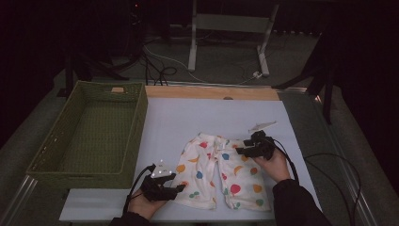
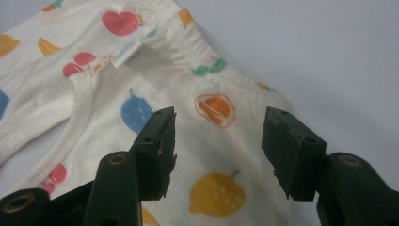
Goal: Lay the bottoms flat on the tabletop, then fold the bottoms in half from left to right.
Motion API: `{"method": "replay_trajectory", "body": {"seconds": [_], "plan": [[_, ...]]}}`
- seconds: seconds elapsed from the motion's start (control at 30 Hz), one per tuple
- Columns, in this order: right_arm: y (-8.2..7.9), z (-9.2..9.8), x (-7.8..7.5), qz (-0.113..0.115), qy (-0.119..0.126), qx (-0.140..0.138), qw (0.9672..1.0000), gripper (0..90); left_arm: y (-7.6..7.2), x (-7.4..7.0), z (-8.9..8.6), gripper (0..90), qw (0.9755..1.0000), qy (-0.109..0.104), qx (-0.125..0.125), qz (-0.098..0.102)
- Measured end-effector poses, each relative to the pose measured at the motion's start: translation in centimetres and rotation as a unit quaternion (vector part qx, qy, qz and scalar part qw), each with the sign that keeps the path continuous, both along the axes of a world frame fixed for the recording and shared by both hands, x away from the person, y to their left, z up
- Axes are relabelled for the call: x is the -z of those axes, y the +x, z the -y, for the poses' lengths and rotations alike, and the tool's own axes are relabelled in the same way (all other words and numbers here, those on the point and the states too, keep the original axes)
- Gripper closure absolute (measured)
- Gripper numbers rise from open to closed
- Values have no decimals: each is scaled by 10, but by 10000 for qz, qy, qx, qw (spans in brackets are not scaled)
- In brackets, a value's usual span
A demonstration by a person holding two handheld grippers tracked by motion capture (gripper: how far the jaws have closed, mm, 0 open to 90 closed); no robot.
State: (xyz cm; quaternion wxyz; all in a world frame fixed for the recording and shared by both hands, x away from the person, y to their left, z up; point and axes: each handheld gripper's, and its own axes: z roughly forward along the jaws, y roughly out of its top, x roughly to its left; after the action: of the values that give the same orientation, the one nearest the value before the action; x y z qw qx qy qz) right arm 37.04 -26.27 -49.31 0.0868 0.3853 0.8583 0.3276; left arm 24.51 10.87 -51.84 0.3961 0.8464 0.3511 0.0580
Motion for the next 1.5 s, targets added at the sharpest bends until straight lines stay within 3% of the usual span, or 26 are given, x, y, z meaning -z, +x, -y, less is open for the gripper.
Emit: {"method": "replay_trajectory", "body": {"seconds": [0.4,0.73,0.8,0.9,1.27,1.5], "plan": [[7,-18,-8,98,100,-134,9998,421,-2,-1,-1,430,10000,-11,-2,20],[21,-33,-10,-5,96,-168,9998,428,-6,0,-3,429,10000,8,11,1],[24,-42,-9,20,105,-249,9996,427,-6,-1,-4,429,10000,-5,3,5],[30,-51,-10,-138,74,-300,9994,410,-7,-1,-4,429,10000,13,14,5],[55,-90,-20,-107,-30,-553,9984,406,-16,1,-10,406,9999,141,-91,10],[71,-128,-7,-221,-130,-688,9973,422,-26,3,-14,413,9994,317,-163,-8]]}}
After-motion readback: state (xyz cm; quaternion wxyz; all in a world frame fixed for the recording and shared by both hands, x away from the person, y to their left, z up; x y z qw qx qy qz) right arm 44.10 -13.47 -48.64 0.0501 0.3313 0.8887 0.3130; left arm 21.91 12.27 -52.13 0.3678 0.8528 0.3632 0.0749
